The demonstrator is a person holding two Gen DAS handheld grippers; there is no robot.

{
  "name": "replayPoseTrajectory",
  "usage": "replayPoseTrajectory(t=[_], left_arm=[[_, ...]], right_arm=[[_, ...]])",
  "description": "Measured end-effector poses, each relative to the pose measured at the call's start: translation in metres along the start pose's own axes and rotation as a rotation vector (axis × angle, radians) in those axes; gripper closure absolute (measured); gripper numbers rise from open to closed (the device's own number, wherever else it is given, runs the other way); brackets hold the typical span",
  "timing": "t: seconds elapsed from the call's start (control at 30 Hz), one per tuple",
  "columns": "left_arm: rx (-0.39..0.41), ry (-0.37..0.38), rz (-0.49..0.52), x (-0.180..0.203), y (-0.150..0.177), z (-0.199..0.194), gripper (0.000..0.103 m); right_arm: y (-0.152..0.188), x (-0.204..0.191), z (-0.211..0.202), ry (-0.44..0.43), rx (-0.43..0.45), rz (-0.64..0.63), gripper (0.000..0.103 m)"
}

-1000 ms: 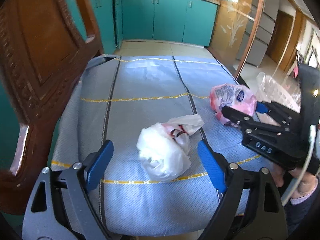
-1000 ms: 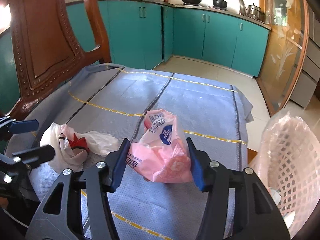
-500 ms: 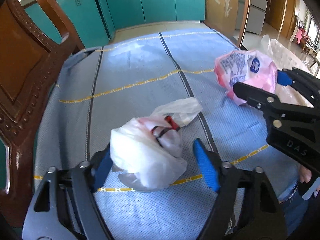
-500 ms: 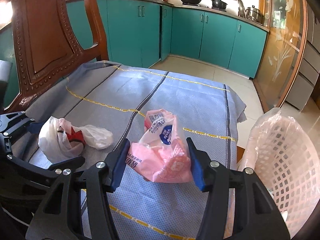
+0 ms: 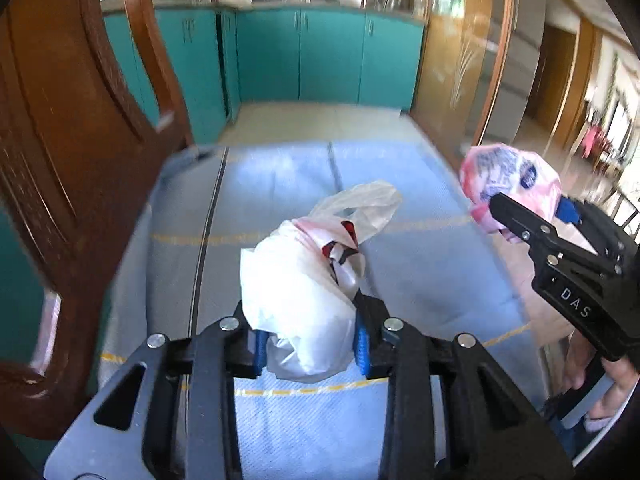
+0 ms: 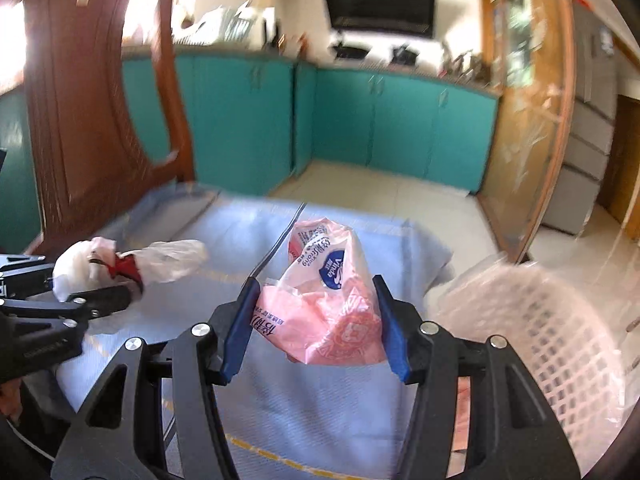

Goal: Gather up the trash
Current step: 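Carry the white bundle and pink bag over the basket and open both tools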

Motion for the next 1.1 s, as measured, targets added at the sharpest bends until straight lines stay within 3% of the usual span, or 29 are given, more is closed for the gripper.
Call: replayPoseTrajectory(t=[0.17, 0.33, 0.43, 0.63, 0.77, 0.9, 1.1], left_arm=[[0.145, 0.073, -0.008, 0.030, -0.031, -0.028, 0.070], [0.253, 0.133, 0.050, 0.079, -0.050, -0.050, 0.070], [0.288, 0.188, 0.064, 0.110, -0.057, -0.056, 0.070], [0.306, 0.288, 0.093, 0.165, -0.064, -0.056, 0.069], [0.267, 0.357, 0.092, 0.196, -0.064, -0.041, 0.069], [0.241, 0.380, 0.106, 0.217, -0.062, -0.025, 0.069], [0.204, 0.401, 0.156, 0.245, -0.053, -0.001, 0.068]], right_arm=[[-0.026, 0.036, -0.052, 0.105, 0.147, -0.025, 0.047], [-0.025, 0.077, -0.105, 0.221, 0.223, -0.007, 0.047], [-0.013, 0.105, -0.128, 0.312, 0.226, 0.024, 0.047], [0.006, 0.165, -0.162, 0.485, 0.232, 0.186, 0.047], [0.016, 0.188, -0.166, 0.474, 0.225, 0.319, 0.047], [0.014, 0.182, -0.159, 0.466, 0.223, 0.308, 0.047], [0.015, 0.175, -0.143, 0.470, 0.153, 0.265, 0.047]])
Point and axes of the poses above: each gripper's, at about its wrist camera, not at the fingertips, and z roughly the way its jaws point, x to its right, y to its underside, the point moved 2 cm from there along z, roughly the way its jaws point, and after that the axes turned 14 degrees about x, right-handed, at the moved point
